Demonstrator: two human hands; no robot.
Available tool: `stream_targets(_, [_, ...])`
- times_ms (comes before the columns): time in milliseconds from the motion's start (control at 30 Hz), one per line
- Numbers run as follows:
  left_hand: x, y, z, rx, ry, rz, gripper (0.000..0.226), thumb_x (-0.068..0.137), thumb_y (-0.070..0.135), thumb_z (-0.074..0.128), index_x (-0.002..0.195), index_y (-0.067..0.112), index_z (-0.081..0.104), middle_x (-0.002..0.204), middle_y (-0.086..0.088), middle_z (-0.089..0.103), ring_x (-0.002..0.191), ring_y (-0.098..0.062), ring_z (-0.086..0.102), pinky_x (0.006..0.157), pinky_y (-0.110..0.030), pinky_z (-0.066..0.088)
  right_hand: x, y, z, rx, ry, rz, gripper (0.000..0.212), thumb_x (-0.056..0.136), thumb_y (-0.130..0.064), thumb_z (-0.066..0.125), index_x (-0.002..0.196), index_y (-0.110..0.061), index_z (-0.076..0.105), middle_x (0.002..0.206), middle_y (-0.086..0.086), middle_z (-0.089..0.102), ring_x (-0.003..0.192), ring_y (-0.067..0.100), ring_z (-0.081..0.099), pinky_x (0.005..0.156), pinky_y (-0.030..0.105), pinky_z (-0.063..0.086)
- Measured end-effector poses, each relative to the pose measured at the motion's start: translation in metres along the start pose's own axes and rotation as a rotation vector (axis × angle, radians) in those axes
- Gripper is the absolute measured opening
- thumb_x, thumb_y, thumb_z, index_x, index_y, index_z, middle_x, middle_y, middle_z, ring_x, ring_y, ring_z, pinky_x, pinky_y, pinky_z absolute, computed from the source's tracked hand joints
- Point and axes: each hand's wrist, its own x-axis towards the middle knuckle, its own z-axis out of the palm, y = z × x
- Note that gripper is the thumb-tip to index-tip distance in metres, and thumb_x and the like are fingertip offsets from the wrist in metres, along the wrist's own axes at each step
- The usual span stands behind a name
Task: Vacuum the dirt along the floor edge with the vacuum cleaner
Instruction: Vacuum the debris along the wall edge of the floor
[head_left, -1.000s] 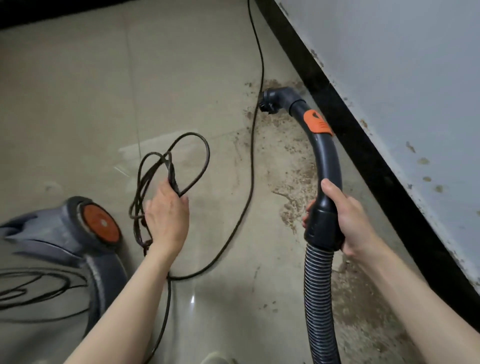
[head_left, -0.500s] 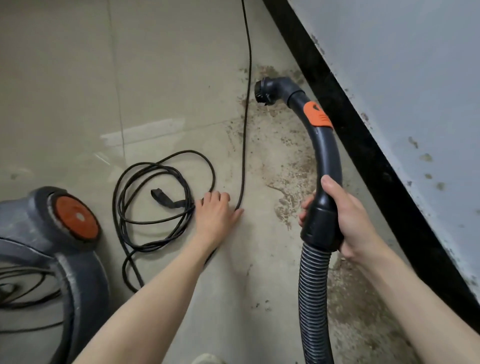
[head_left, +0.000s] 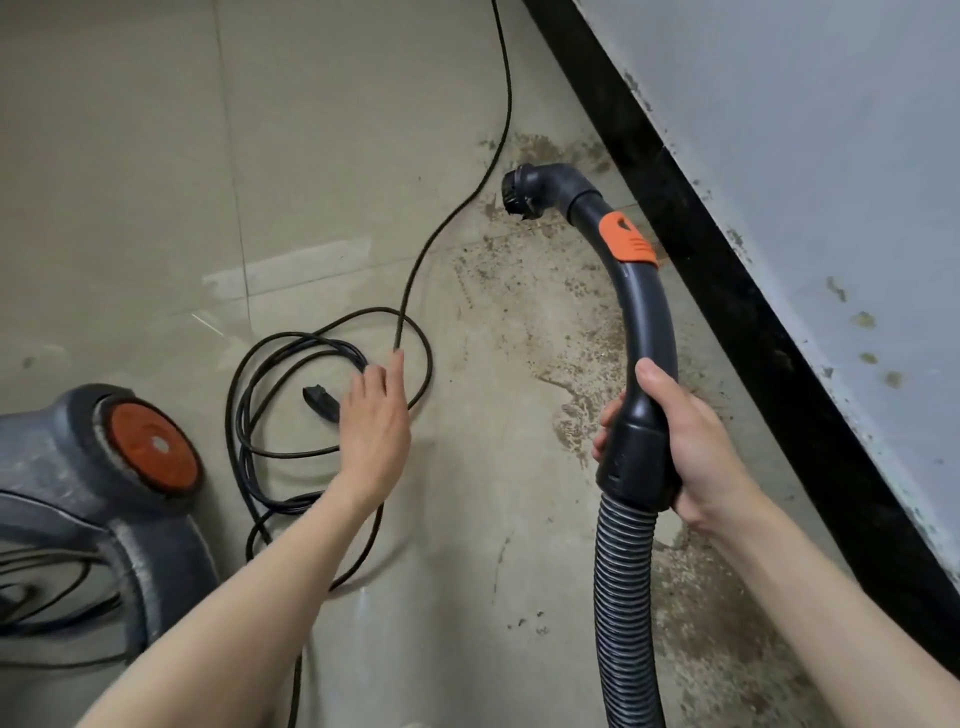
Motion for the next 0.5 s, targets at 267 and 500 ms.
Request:
stream_targets(267, [-0.008,-0.039,0.014,0.305,-0.244,0.011,0.058,0.090,0.004,0.036,0.148,0.005,0.029,0.131,-0.016,0.050,0.130,-0.035,0.040,0.092,-0.044,0.038,0.004,0.005,0.003,-0.007,-0.034,0.007,0.038,0.077,-0.045,0.064,0.079,-0.007,0.061,0.068,0.012,0.065,0.054,0.025,0.064,0.051,0.034,0.057])
stream_targets(500, [0.051,-0.075,0.001,0.242,-0.219,-0.253,0.046,0.088,-0.004,0.045,0.132,0.006,0.038,0.121,-0.017,0.051,0.110,-0.036,0.047,0.067,-0.043,0.042,0.010,0.013,0.002,-0.034,-0.046,0.039,0.044,0.069,-0.052,0.067,0.070,-0.007,0.066,0.070,0.015,0.066,0.056,0.026,0.064,0.052,0.035,0.056])
